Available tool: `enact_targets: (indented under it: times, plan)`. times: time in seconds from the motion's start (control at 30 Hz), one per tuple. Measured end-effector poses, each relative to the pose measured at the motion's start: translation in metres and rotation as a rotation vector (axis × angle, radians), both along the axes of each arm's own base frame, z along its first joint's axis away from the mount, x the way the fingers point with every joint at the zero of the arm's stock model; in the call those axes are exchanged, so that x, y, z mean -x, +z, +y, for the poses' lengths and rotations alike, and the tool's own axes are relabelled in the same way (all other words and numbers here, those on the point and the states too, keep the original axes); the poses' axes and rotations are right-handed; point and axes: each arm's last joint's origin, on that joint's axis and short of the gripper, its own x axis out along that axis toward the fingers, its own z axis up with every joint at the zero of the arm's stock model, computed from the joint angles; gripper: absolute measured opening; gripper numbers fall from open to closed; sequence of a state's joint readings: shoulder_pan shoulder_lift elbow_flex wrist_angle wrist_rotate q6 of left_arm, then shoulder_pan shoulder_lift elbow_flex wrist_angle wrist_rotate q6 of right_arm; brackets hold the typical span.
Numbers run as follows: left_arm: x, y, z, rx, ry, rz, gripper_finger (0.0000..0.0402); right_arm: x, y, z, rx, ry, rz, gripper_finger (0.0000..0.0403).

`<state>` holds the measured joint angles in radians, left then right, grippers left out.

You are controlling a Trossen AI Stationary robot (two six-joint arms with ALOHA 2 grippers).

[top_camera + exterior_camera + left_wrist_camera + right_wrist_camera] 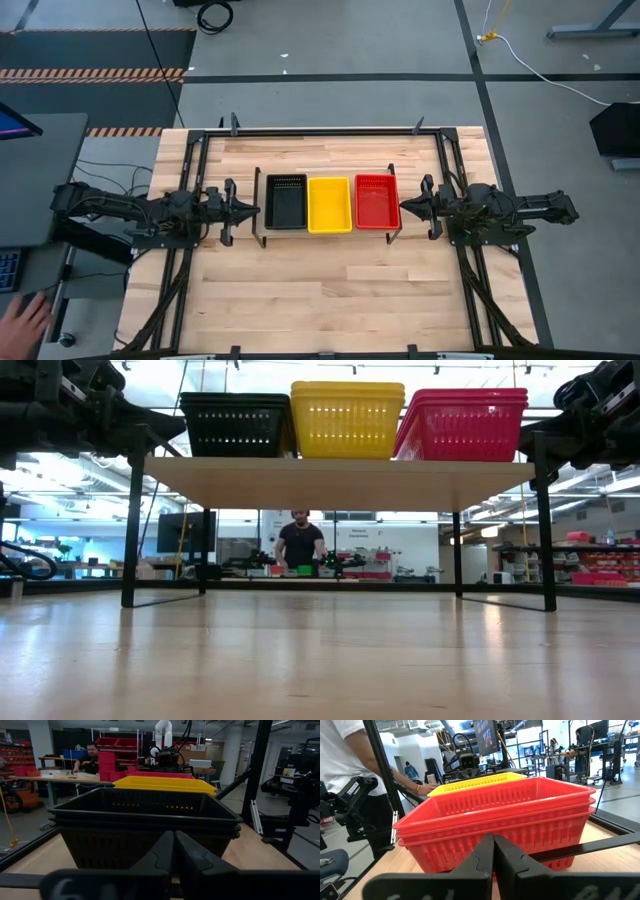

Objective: Stack baskets on shelf by color
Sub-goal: Return to Home Position

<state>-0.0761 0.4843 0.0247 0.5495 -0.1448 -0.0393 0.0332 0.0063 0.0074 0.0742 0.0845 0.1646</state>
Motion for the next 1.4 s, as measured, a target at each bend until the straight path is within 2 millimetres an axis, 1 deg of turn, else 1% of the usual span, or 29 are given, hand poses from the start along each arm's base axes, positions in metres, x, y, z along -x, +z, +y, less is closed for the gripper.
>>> enact_targets:
  times: [0.17,0.5,0.83,1.13,1.4]
  plan:
    - [0.0000,0.0001,0.0000,0.000,0.000,0.000,0.0019,0.0000,0.0000,0.0000,0.000,-0.001,0.000,0.0012]
    - [0.0000,0.0001,0.0000,0.000,0.000,0.000,0.0032,0.0000,0.0000,0.0000,0.000,0.000,0.000,0.0012]
    - [0.0000,0.0001,0.0000,0.000,0.000,0.000,0.0021,0.0000,0.0001,0.0000,0.000,0.000,0.000,0.0012]
    - [0.0000,0.0001,0.0000,0.000,0.000,0.000,0.0034,0.0000,0.0001,0.0000,0.000,0.000,0.000,0.0012]
    - [0.0000,0.0001,0.0000,0.000,0.000,0.000,0.0024,0.0000,0.0001,0.0000,0.000,0.000,0.000,0.0012]
